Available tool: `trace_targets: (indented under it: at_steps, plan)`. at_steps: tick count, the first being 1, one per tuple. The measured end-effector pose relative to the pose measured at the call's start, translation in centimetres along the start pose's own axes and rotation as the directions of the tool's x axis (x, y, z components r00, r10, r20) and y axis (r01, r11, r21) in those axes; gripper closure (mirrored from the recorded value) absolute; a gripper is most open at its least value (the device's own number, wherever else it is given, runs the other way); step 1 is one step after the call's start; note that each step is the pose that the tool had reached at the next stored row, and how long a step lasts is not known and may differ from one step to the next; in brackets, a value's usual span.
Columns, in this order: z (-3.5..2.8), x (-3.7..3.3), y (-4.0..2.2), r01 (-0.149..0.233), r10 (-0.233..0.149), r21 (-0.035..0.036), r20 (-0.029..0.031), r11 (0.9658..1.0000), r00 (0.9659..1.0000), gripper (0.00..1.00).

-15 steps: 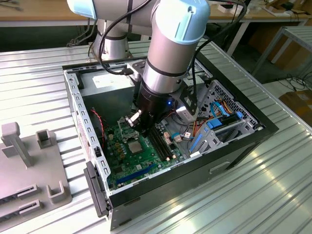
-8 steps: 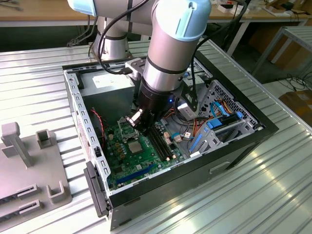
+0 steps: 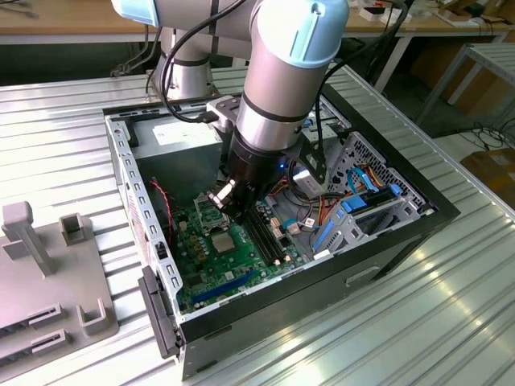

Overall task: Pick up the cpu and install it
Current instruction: 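Close the cpu cover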

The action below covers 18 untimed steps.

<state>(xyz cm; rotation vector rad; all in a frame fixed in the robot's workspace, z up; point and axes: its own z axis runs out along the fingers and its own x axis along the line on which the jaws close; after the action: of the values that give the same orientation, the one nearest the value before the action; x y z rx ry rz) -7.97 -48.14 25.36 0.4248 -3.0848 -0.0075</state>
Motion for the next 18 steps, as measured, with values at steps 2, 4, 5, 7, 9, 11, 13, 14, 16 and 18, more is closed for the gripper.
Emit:
trace_targets:
  at_steps: [2, 4, 5, 7, 9, 11, 13, 14, 16, 18]
  plan:
    - [0.00, 0.00, 0.00, 0.000, 0.000, 0.0000, 0.0000, 1.0000, 1.0000, 0.89]
    - [0.00, 0.00, 0.00, 0.000, 0.000, 0.0000, 0.0000, 1.0000, 1.0000, 0.89]
    - [0.00, 0.00, 0.00, 0.002, -0.002, 0.0001, 0.0000, 1.0000, 1.0000, 0.89]
    - [0.00, 0.00, 0.00, 0.022, -0.022, 0.0006, -0.0003, 0.9998, 0.9998, 0.89]
    - [0.00, 0.00, 0.00, 0.057, -0.057, 0.0015, -0.0006, 0.9984, 0.9984, 0.89]
    - [0.00, -0.01, -0.01, 0.100, -0.100, 0.0026, -0.0010, 0.9949, 0.9949, 0.89]
    - [-0.01, -0.01, 0.00, 0.129, -0.129, 0.0034, -0.0014, 0.9917, 0.9917, 0.89]
    - [-0.02, -0.02, 0.01, 0.140, -0.140, 0.0037, -0.0017, 0.9902, 0.9902, 0.89]
    - [-0.09, -0.07, 0.09, 0.156, -0.156, 0.0038, -0.0019, 0.9877, 0.9877, 0.89]
    - [-0.26, -0.11, 0.18, 0.167, -0.167, 0.0042, -0.0024, 0.9860, 0.9860, 0.89]
